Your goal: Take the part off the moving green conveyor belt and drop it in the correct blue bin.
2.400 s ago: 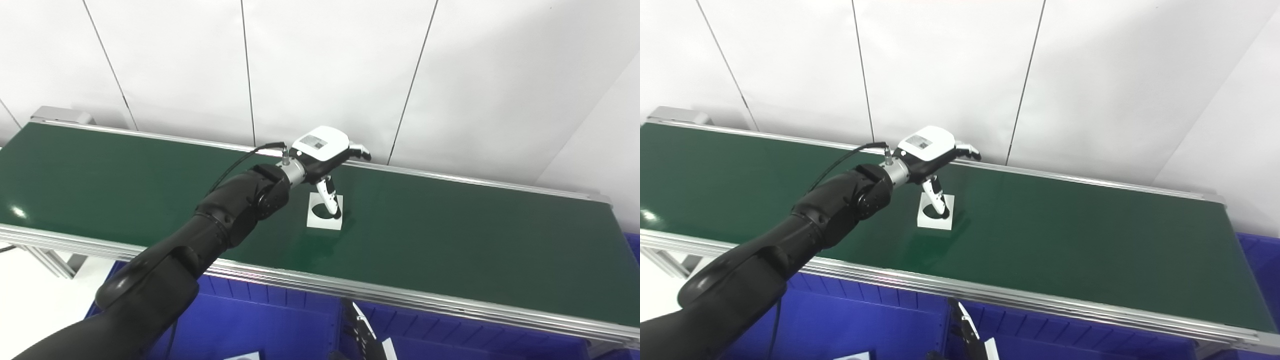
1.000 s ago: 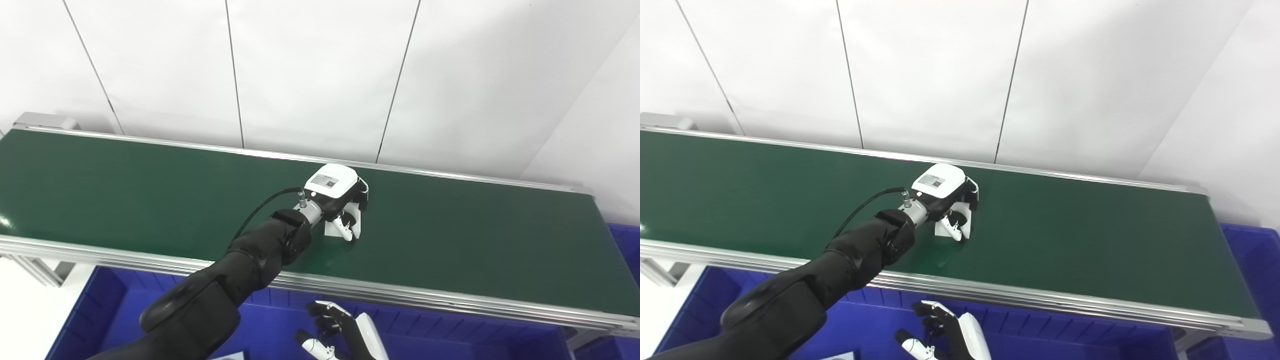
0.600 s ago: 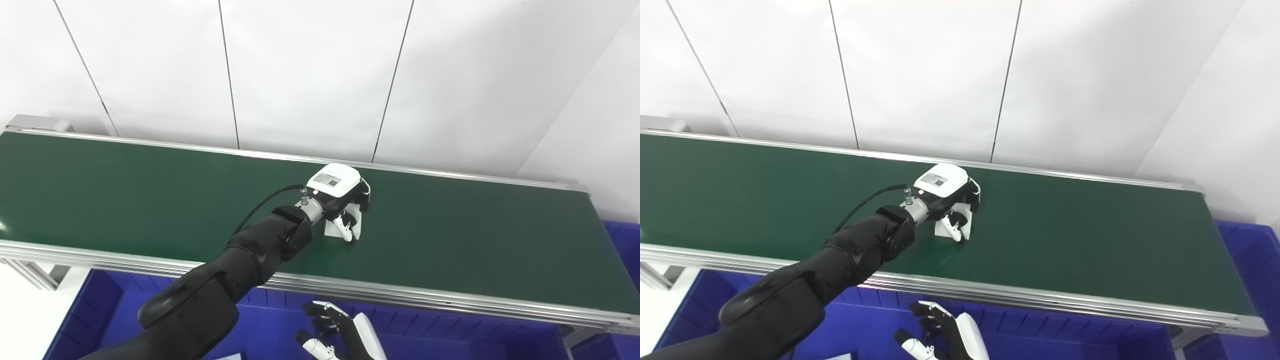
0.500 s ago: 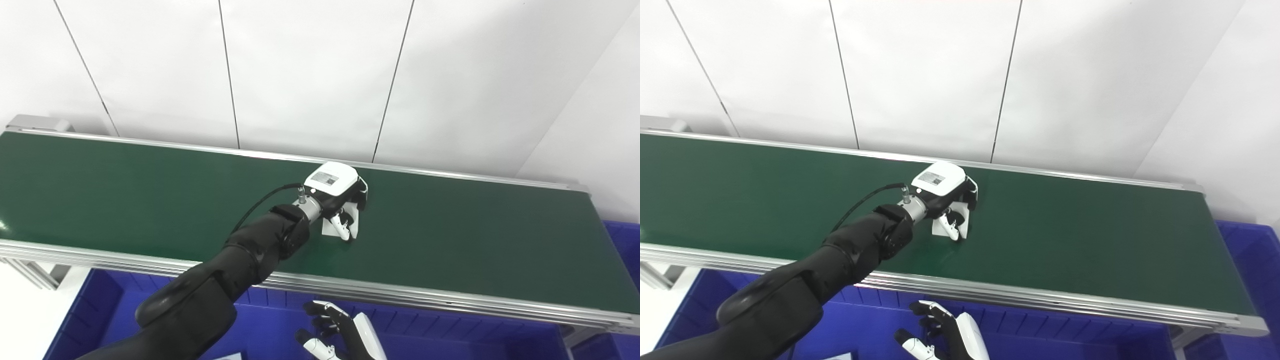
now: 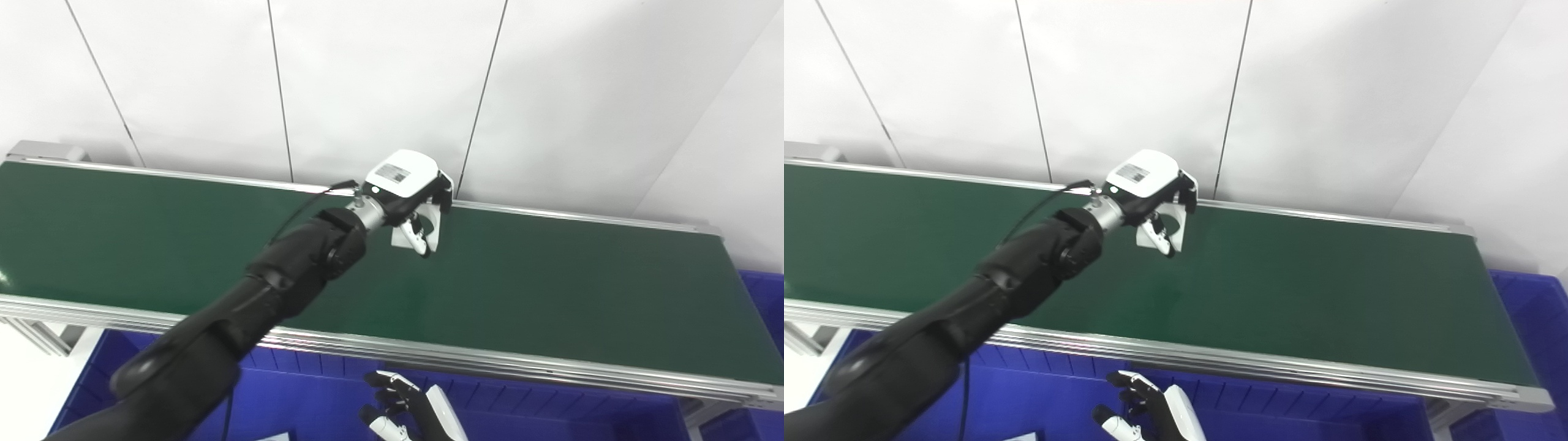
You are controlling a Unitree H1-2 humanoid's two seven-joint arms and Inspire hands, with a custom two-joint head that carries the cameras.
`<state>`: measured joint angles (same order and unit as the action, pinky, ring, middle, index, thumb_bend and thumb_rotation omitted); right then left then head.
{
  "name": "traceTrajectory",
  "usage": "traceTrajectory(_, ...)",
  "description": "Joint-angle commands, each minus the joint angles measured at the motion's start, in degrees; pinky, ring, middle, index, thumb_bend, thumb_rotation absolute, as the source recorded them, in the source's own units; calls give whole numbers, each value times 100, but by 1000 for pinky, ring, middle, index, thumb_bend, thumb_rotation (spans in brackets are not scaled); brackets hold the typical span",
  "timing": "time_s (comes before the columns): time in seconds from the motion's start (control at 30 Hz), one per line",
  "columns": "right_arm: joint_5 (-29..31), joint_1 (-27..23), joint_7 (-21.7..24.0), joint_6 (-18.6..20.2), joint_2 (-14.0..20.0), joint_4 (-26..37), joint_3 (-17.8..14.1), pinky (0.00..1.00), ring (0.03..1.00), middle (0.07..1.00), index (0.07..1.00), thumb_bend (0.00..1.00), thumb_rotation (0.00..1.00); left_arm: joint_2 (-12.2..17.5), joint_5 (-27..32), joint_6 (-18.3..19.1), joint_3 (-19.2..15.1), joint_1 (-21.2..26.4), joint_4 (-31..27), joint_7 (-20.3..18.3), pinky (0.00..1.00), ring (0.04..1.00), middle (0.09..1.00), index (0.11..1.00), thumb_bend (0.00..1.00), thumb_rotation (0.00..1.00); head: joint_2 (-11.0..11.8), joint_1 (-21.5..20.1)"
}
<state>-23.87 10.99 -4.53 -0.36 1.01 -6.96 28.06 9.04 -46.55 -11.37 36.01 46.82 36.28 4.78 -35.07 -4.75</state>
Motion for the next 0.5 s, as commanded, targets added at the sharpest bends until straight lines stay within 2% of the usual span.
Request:
traceTrajectory(0.0,100,240,222,170,-246,105,147,688,789,825,798,708,901,237,24,81,-158,56,-508,-217,333,403,495,520,500,0,2,101)
traceTrajectory(0.03,117,252,233,166,-233,118,125,697,795,827,798,701,897,345,27,92,-216,-29,-774,-317,330,398,476,528,500,0,1,115)
traceTrajectory(0.17,176,285,250,77,-156,114,34,737,816,832,806,673,893,664,132,286,-516,-400,-1771,-797,353,422,527,491,501,0,-54,307)
traceTrajectory(0.27,195,358,233,33,-100,223,-49,761,828,834,810,648,877,872,149,320,-778,-703,-2499,-988,336,404,509,509,501,0,-174,532)
traceTrajectory(0.3,220,395,183,-49,-95,233,-101,771,832,833,805,634,858,964,160,329,-872,-813,-2782,-1094,350,408,498,507,502,0,-266,668)
traceTrajectory(0.33,236,418,147,-113,-96,230,-137,771,831,830,800,628,847,1023,170,338,-936,-886,-2968,-1178,365,420,504,494,503,0,-266,668)
traceTrajectory(0.37,302,462,132,-119,-101,270,-206,771,831,830,800,627,846,1109,209,398,-1051,-1017,-3273,-1298,367,421,505,493,503,0,-384,871)
traceTrajectory(0.47,478,563,145,-125,-94,396,-363,791,847,851,814,602,846,1269,244,577,-1325,-1317,-3934,-1611,369,428,522,489,502,0,-460,1066)
